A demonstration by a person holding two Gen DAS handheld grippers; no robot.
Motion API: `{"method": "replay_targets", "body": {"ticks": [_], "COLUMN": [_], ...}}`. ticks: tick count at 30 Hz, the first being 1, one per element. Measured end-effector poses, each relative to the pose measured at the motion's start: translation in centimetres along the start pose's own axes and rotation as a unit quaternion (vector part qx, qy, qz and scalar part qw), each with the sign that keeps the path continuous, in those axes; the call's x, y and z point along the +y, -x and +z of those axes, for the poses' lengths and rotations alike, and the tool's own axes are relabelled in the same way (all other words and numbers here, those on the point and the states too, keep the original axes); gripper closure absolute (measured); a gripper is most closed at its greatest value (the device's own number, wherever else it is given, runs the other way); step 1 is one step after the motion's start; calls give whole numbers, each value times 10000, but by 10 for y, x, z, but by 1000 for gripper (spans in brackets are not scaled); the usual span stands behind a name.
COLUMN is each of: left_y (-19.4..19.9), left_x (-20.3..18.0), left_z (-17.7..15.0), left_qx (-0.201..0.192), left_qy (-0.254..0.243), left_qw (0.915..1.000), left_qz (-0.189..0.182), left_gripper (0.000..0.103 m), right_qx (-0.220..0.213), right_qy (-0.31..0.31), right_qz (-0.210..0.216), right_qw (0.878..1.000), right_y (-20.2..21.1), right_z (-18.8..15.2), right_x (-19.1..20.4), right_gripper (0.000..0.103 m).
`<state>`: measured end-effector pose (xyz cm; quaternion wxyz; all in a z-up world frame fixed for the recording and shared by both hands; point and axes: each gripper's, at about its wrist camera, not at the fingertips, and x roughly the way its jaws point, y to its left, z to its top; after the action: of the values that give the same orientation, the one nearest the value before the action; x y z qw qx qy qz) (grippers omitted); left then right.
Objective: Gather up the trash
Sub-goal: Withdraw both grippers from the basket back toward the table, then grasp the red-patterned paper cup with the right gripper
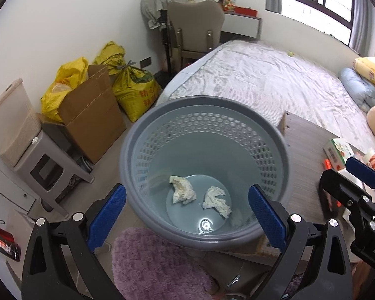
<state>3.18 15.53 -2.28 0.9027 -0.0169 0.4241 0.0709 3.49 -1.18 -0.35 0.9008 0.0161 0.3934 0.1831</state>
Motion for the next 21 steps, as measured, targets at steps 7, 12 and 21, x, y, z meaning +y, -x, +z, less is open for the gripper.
{"method": "replay_targets", "body": {"ticks": [7, 12, 21], "left_y": [8, 15, 27], "left_x": [-31, -56, -94], "left_z": [0, -5, -13], "left_qx": [-81, -116, -169], "left_qy": [-155, -324, -684], "left_qw": [9996, 9987, 9962], "left_qz": [-227, -376, -514], "left_gripper": [7, 7, 7], "right_qx": [-109, -167, -345], "right_qy": [-183, -384, -755], "right_qz": [-269, -439, -649], "right_qw": [9994, 9982, 9944], "right_y": [26, 44, 74], "right_z": [-13, -27, -47], "right_x": [-26, -50, -85], "right_gripper": [31, 31, 31]}}
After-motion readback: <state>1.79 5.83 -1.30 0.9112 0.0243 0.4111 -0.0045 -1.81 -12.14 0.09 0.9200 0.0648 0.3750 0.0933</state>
